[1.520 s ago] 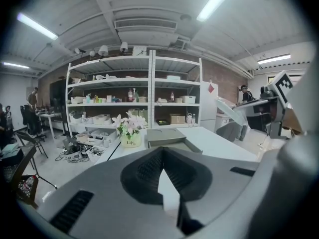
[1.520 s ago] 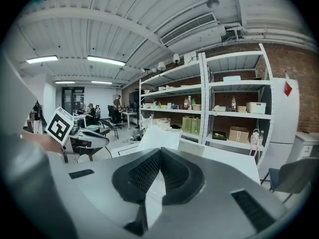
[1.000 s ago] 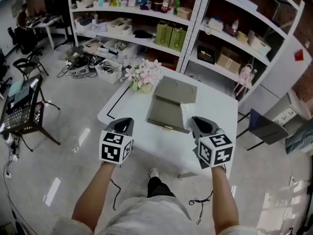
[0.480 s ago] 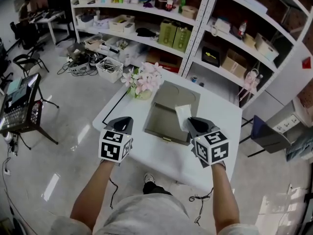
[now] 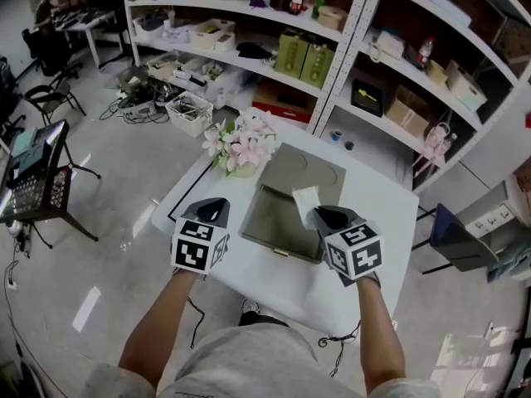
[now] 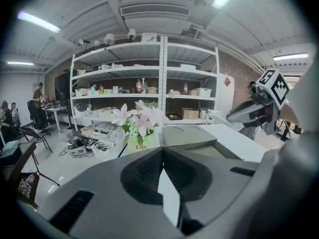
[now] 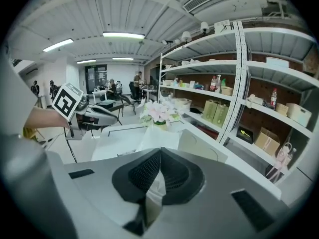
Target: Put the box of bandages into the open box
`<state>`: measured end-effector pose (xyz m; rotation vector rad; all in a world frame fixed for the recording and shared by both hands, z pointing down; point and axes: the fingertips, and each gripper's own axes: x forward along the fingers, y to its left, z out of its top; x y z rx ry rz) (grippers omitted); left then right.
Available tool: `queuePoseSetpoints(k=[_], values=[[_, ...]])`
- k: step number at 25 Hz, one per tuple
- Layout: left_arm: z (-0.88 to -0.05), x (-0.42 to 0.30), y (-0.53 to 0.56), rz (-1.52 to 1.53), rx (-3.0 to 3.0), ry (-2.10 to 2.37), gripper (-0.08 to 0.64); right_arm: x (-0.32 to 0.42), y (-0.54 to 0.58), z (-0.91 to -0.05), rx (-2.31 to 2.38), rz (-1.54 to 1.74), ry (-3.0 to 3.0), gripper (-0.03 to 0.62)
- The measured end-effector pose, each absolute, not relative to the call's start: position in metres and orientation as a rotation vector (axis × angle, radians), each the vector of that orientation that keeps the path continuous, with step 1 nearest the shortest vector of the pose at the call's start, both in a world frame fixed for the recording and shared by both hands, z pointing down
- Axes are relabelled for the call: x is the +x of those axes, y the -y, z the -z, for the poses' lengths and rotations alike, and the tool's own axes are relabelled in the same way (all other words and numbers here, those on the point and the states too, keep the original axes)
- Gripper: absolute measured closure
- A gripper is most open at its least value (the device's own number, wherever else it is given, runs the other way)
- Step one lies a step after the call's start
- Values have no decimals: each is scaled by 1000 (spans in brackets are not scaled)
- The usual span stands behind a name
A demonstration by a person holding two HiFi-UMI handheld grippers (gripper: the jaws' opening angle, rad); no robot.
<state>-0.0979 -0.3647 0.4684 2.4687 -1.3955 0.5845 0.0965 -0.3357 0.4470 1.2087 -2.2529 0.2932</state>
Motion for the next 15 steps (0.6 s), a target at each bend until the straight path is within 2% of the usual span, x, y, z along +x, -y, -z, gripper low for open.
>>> queuePoseSetpoints(k=[15], values=[[-488, -101, 390, -624, 2410, 1408, 555, 83, 363, -516, 1045, -358, 2187, 589]])
